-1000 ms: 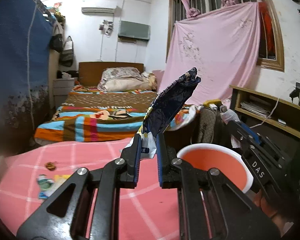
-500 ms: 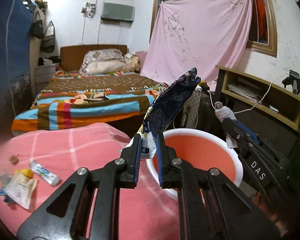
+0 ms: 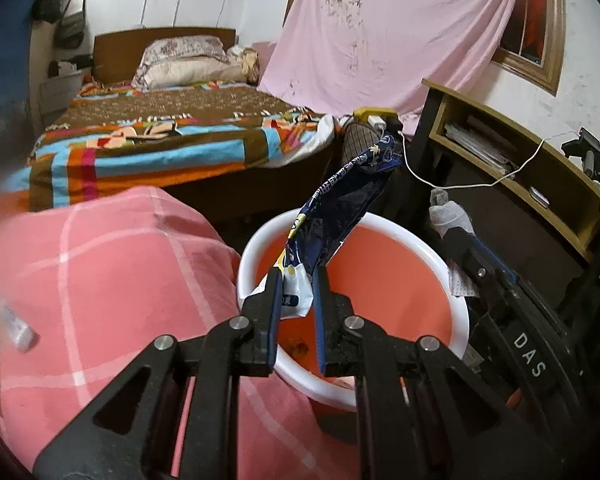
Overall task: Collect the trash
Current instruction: 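Carry both items over the orange bucket and open both tools to drop them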
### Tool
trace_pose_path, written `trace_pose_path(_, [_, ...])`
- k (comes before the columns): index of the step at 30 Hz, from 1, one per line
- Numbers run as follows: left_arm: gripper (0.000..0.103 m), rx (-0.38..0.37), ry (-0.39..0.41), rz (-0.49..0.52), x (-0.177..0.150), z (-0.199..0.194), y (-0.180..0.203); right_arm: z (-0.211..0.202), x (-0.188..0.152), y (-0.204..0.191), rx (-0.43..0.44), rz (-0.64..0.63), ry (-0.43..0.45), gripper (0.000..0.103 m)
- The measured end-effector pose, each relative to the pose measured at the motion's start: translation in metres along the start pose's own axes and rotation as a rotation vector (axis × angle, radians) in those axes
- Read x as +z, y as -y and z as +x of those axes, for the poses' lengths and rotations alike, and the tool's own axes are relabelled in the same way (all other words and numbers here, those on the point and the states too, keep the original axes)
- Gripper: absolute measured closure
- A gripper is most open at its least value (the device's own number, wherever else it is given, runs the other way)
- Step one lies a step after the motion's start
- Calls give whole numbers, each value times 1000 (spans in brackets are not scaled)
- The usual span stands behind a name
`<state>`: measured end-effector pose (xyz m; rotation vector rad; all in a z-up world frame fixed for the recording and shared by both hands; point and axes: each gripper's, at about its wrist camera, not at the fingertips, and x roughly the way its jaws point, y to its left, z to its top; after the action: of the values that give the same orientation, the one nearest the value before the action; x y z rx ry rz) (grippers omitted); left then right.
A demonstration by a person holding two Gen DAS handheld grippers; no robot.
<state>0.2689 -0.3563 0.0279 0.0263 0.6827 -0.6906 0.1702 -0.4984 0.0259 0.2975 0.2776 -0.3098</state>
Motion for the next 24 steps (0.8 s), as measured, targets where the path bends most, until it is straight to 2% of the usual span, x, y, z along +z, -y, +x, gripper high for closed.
trace_pose_path(13, [103, -12, -73, -30, -1, 15, 3, 7, -5, 9, -23, 23, -68, 87])
trace_pose_path(17, [99, -7, -77, -44, -1, 16, 2, 11, -4, 10, -28, 26, -86, 86])
trace_pose_path(21, [95, 0, -72, -60, -1, 14, -1, 14, -5, 11, -34, 30, -105, 83])
trace_pose_path(24, [92, 7, -62, -74, 0, 11, -5, 16, -6, 11, -37, 27, -114, 76])
